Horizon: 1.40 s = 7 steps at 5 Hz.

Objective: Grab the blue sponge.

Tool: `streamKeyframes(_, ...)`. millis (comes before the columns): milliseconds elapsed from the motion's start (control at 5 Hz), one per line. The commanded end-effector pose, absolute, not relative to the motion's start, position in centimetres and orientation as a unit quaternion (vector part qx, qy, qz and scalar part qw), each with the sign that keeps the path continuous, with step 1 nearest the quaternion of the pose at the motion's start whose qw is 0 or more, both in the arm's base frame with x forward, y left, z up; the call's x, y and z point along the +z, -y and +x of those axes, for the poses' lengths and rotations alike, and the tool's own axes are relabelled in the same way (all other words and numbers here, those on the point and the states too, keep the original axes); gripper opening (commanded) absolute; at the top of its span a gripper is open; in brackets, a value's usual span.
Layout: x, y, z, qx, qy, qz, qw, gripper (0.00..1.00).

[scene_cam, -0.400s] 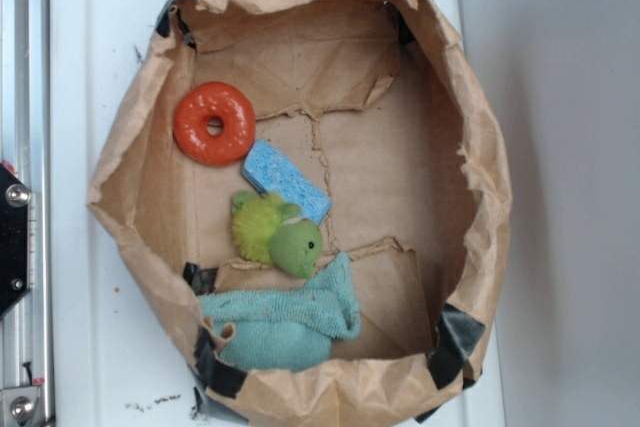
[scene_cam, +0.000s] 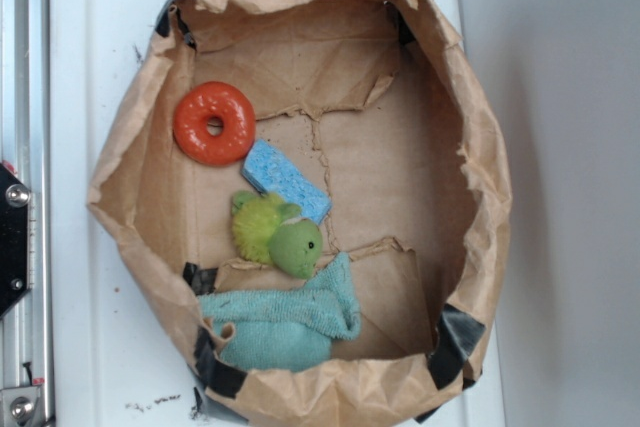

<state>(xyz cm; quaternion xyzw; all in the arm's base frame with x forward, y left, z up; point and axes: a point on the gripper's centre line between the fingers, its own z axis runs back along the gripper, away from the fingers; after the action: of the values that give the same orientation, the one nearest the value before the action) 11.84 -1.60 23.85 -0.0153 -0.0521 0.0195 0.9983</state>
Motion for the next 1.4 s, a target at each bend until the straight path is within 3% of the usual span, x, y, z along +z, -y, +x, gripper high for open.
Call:
streamKeyframes(0, 21.1, -0.1, 18.3, -0.037, 0.070, 0.009, 0.997, 1.00)
streamKeyframes(600, 20.7, -3.8, 23.3, -0.198, 0.126, 0.043, 0.971, 1.00)
streamKeyframes(800, 19.2, -4.4, 25.2, -0.246, 0.120, 0.025, 0.961, 1.00)
streamKeyframes(1000, 17.7, -4.1, 27.2, -0.263, 0.110, 0.035, 0.958, 1.00)
streamKeyframes(1200, 15.7, -4.1, 28.2, -0.272, 0.092, 0.087, 0.954, 1.00)
